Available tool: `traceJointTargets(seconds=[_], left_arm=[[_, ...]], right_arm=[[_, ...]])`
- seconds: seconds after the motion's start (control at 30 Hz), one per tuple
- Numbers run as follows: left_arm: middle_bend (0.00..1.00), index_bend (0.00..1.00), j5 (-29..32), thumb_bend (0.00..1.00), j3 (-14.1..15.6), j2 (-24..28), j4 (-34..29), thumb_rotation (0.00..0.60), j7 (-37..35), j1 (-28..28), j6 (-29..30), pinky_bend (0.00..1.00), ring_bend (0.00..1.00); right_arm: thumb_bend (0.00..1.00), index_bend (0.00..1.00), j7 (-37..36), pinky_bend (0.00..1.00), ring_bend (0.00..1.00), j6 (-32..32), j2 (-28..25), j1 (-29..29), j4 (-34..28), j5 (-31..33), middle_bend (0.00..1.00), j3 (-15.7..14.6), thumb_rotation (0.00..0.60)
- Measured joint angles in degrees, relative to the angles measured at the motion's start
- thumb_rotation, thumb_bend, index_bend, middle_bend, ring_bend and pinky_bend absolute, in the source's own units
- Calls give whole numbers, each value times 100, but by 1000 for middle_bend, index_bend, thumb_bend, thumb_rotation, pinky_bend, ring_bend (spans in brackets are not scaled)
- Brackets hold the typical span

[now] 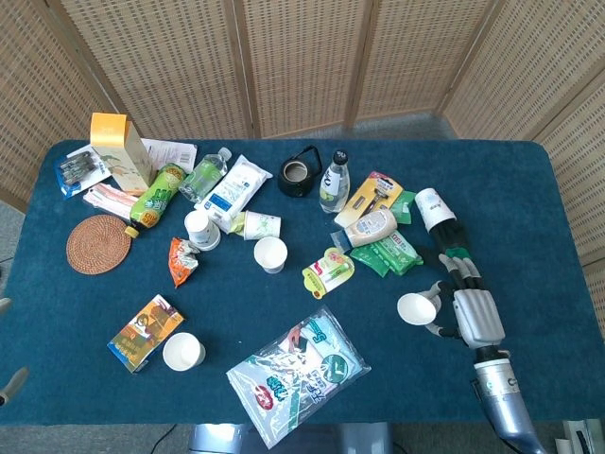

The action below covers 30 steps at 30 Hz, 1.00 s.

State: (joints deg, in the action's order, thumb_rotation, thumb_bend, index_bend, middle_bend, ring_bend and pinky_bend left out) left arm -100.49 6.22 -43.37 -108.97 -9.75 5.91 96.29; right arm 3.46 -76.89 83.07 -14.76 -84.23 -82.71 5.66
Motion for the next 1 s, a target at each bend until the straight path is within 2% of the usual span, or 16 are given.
traceJointTargets(seconds=[0.23, 0.37, 0.53, 0.63, 0.9, 1.0], left_arm=[[0, 0, -27, 351, 12, 5, -11, 600, 6, -8, -15, 0, 0], [0, 0, -22, 352, 10, 10, -2, 600, -18, -3, 3, 0, 0], [0, 0, -11, 351, 7, 16, 7, 600, -45, -4, 9, 0, 0], [0, 0, -17, 351, 9, 17, 11, 600, -51, 0, 19, 0, 0], [0, 0, -32, 352, 12, 13, 14, 600, -29, 8, 32, 0, 0], [0, 0, -40, 351, 14, 9, 21, 600, -28, 11, 38, 0, 0]], right_arm=[[43, 510, 1508, 0, 0, -445, 65, 121, 156, -118, 0, -26, 600], [43, 506, 2015, 0, 0, -504, 173, 161, 257, -50, 0, -25, 600], [37, 500, 2193, 0, 0, -363, 249, 181, 278, 128, 0, -46, 600], [36, 462, 2192, 0, 0, -287, 245, 185, 248, 168, 0, -71, 600], [7, 230, 2060, 0, 0, -8, 59, 173, -34, 275, 0, -145, 600], [8, 182, 1984, 0, 0, 73, 1, 162, -101, 306, 0, -164, 600]])
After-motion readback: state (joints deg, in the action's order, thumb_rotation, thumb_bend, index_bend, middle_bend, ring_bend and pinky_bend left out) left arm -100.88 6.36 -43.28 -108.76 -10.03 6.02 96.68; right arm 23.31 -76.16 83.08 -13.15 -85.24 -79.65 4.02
